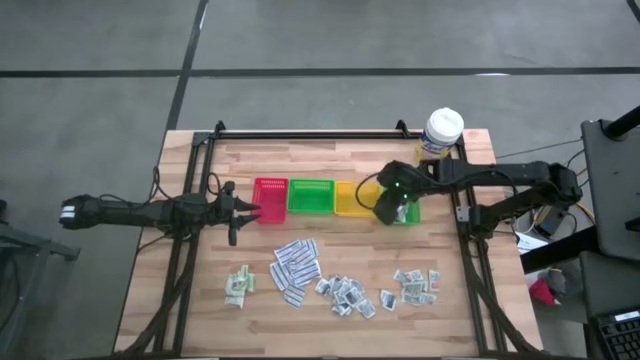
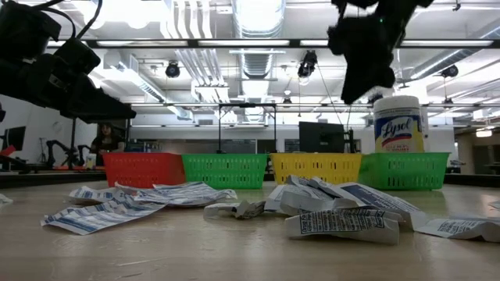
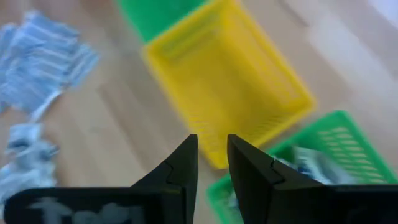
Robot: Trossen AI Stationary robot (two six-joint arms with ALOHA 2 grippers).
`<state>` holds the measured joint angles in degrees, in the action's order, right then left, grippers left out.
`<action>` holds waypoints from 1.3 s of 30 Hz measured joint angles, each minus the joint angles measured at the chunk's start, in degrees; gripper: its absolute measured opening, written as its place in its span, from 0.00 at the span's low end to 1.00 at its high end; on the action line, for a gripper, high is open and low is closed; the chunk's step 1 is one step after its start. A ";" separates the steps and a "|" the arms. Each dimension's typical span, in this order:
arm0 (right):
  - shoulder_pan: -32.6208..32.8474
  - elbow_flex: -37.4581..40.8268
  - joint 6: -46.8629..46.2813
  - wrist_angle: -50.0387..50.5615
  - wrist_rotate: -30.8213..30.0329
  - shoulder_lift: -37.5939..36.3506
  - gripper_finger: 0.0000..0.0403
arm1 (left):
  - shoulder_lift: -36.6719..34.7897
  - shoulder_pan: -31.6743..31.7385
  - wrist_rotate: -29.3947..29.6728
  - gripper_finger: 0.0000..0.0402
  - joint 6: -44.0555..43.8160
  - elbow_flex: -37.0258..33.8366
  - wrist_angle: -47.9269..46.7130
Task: Pick & Place First Aid Supplies
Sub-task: Put the blue alcohol pad into the right green bin
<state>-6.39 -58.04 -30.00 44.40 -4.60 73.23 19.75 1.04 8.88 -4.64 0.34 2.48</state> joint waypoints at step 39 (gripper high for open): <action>37.52 9.03 -18.82 -13.32 3.10 0.02 0.25 | 0.02 0.00 0.01 0.28 -0.07 0.00 -0.01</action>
<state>31.14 -49.01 -48.82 31.08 -1.50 73.25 19.76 1.04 8.89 -4.71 0.34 2.47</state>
